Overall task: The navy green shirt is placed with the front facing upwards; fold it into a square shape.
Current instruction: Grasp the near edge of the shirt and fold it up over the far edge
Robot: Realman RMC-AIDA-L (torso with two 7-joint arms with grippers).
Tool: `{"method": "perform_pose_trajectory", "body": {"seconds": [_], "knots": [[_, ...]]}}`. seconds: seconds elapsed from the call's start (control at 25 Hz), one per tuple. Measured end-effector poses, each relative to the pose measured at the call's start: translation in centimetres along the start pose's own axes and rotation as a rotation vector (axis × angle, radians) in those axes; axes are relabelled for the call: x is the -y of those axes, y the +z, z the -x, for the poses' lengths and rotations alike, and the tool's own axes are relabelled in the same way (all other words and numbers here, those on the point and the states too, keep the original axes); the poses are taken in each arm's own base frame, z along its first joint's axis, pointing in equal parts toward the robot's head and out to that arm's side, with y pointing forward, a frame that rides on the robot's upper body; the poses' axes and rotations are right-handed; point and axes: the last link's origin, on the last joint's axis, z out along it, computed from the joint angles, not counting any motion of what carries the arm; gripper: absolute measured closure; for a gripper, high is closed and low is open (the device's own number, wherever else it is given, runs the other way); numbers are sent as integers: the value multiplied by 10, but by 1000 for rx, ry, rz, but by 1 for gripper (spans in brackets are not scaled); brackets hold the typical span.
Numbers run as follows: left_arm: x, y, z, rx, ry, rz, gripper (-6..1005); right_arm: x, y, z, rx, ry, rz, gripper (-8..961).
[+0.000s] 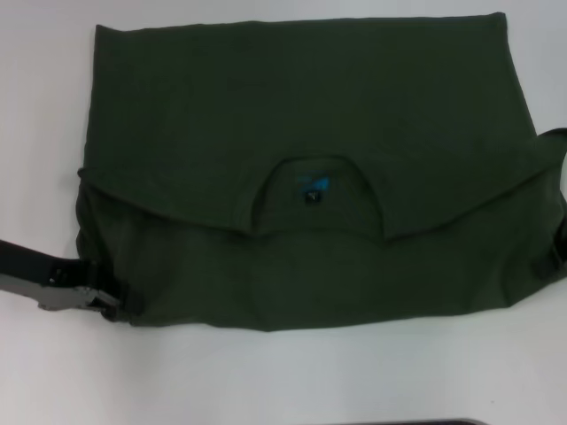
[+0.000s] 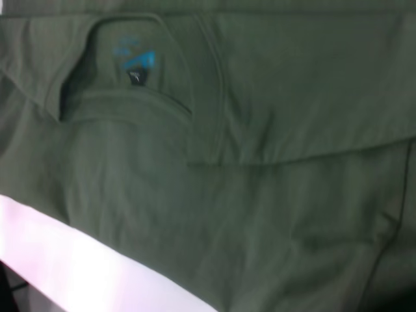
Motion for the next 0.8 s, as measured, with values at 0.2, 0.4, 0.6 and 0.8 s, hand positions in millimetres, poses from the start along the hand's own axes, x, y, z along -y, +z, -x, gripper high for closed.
{"method": "perform_pose_trajectory", "body": {"seconds": [0.2, 0.4, 0.6, 0.8], "knots": [[1, -1, 8, 59, -7, -12, 952, 1, 5, -9, -40, 9, 0, 912], [1, -4, 13, 91, -14, -14, 951, 0, 7, -16, -63, -4, 13, 912], [-3, -10, 10, 76, 2, -14, 950, -7, 4, -14, -41, -36, 62, 912], [-20, -33, -10, 7, 70, -6, 949, -25, -14, 10, 94, -119, 165, 912]]}}
